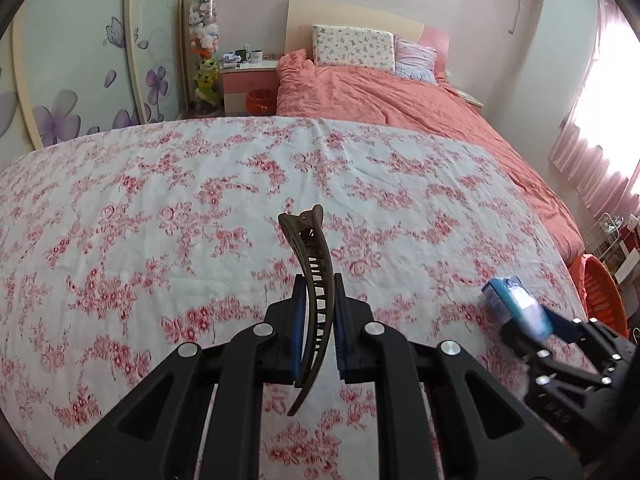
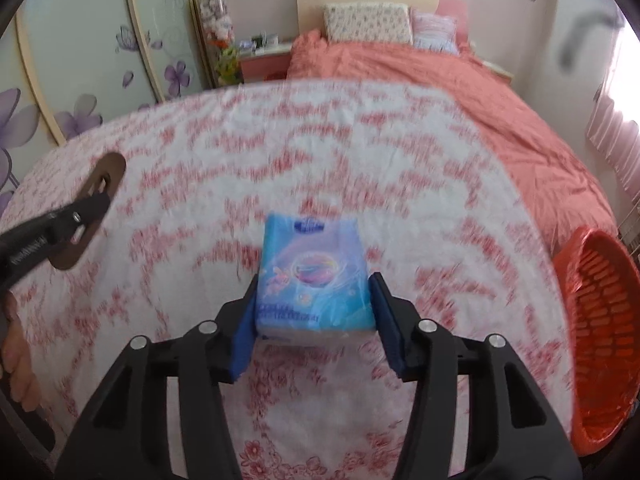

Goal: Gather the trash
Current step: 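Grasp the blue tissue packet with the right tool while the left tool holds the clip, then carry the hair clip and tissue packet over the basket and open both tools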

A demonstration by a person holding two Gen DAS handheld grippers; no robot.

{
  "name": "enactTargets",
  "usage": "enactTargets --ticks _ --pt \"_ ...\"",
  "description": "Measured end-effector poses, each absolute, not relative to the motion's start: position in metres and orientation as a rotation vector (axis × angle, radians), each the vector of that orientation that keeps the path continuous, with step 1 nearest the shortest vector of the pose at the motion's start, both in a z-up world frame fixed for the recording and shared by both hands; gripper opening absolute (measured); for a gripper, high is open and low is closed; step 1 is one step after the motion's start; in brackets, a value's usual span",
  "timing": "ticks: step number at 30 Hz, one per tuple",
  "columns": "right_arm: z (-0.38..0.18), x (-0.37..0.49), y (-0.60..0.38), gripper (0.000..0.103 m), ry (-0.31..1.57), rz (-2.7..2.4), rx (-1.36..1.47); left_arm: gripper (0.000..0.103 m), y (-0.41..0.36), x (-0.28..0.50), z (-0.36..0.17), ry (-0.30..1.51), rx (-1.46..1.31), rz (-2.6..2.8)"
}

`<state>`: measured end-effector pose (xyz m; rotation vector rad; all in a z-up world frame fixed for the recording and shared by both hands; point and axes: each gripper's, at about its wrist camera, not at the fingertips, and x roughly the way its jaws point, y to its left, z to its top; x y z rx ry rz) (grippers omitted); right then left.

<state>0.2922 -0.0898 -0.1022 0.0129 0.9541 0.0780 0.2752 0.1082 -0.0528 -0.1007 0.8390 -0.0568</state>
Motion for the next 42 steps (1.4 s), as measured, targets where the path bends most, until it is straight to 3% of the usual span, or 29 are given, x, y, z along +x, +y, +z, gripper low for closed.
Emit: enactTargets --ticks 2,6,7,8,11,28,42 --pt "-0.107 0.292 -0.085 0.063 0.952 0.078 -0.004 0.013 0.109 0.274 -0.054 0.843 -0.104 -0.058" --pt "-0.109 0.301 -0.080 0.071 0.960 0.078 0.019 0.013 0.110 0.274 -0.051 0.840 -0.107 -0.062" --pt "-0.109 0.303 -0.080 0.070 0.958 0.070 0.018 0.013 0.110 0.274 -0.050 0.838 -0.106 -0.063" --pt "-0.109 0.304 -0.079 0.055 0.951 0.061 0.011 0.013 0.109 0.274 -0.049 0.835 -0.105 -0.065" --pt "-0.107 0.301 -0.085 0.049 0.945 0.068 0.022 0.013 0.105 0.272 -0.046 0.830 -0.106 -0.073" --pt "-0.006 0.216 -0.144 0.049 0.677 0.008 0.109 0.013 0.040 0.234 -0.001 0.758 -0.053 -0.184" --pt "0.033 0.145 -0.222 0.049 0.524 -0.144 0.148 0.013 -0.046 0.200 0.025 0.721 0.017 -0.345"
